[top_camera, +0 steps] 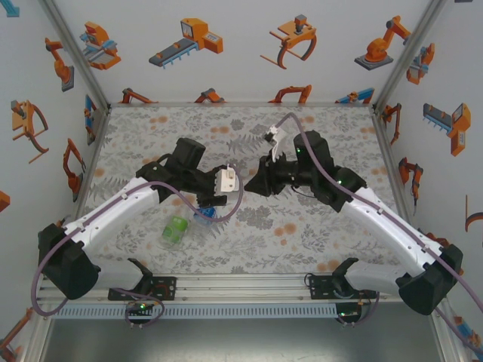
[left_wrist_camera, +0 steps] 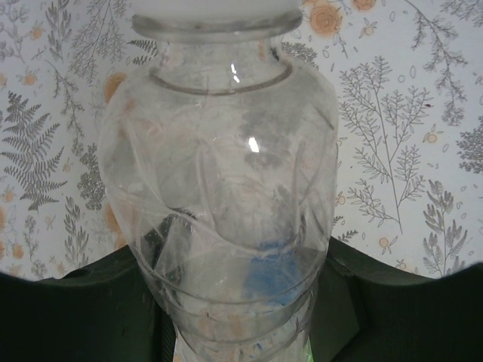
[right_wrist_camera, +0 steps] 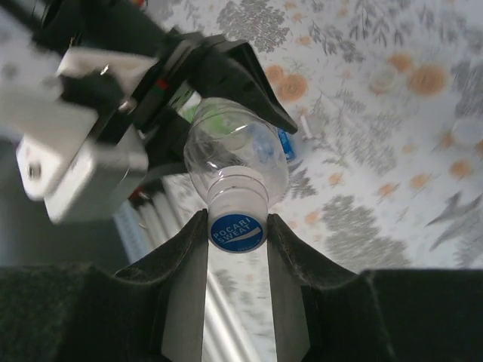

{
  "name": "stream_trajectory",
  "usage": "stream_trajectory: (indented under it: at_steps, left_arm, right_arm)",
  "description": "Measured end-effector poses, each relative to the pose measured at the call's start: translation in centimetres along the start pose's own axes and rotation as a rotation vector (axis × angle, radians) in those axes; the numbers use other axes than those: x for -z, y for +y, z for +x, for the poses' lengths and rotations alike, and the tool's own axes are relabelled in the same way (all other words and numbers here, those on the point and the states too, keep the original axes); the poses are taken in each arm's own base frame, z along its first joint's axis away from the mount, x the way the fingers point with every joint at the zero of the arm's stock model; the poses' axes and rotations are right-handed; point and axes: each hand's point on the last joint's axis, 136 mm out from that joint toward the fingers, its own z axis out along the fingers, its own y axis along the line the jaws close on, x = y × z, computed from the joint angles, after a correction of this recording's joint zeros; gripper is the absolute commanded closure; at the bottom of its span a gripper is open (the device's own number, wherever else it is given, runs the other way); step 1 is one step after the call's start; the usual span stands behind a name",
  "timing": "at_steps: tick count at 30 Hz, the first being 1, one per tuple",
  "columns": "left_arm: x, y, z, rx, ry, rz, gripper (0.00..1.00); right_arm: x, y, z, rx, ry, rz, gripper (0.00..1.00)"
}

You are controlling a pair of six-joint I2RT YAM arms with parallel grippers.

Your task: Screw on the bottle caps

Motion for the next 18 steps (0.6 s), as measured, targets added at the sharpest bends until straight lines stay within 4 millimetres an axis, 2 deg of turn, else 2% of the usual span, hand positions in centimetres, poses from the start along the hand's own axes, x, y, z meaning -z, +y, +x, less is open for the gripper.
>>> stream_trajectory:
  at_steps: [4, 7, 10, 13, 14, 16, 17, 18]
  left_arm:
    - [-0.2, 0.3, 0.4, 0.007, 0.014, -0.018, 1.00]
    - [-0.3, 0.3, 1.1, 0.019, 0.038, -0.025, 1.00]
    - [-0.4, 0.2, 1.8, 0.033, 0.063, -0.025, 1.00]
    - [-0.5, 0.2, 1.9, 0.034, 0.065, -0.026, 1.00]
    - [-0.5, 0.2, 1.9, 0.033, 0.064, -0.027, 1.00]
    - [-0.5, 0.3, 1.8, 0.031, 0.062, -0.029, 1.00]
    - [-0.5, 0.3, 1.8, 0.031, 0.061, -0.030, 1.00]
    - [-0.5, 0.4, 1.7, 0.029, 0.059, -0.033, 1.00]
  right_arm:
    - [-0.2, -2.3, 0.6, -0.443, -0.026, 0.099, 1.00]
    - [-0.7, -3.6, 1.6, -0.689, -0.047, 0.127, 1.00]
    - [-1.1, -4.4, 2.5, -0.838, -0.059, 0.138, 1.00]
    - [-1.1, -4.6, 2.6, -0.895, -0.064, 0.147, 1.00]
    - [-1.1, -4.6, 2.6, -0.898, -0.065, 0.147, 0.96]
    - [-1.1, -4.6, 2.5, -0.896, -0.066, 0.150, 0.74]
    - [-1.0, -4.6, 2.4, -0.885, -0.067, 0.150, 0.66]
    - [-1.0, -4.6, 2.3, -0.870, -0.069, 0.149, 0.62]
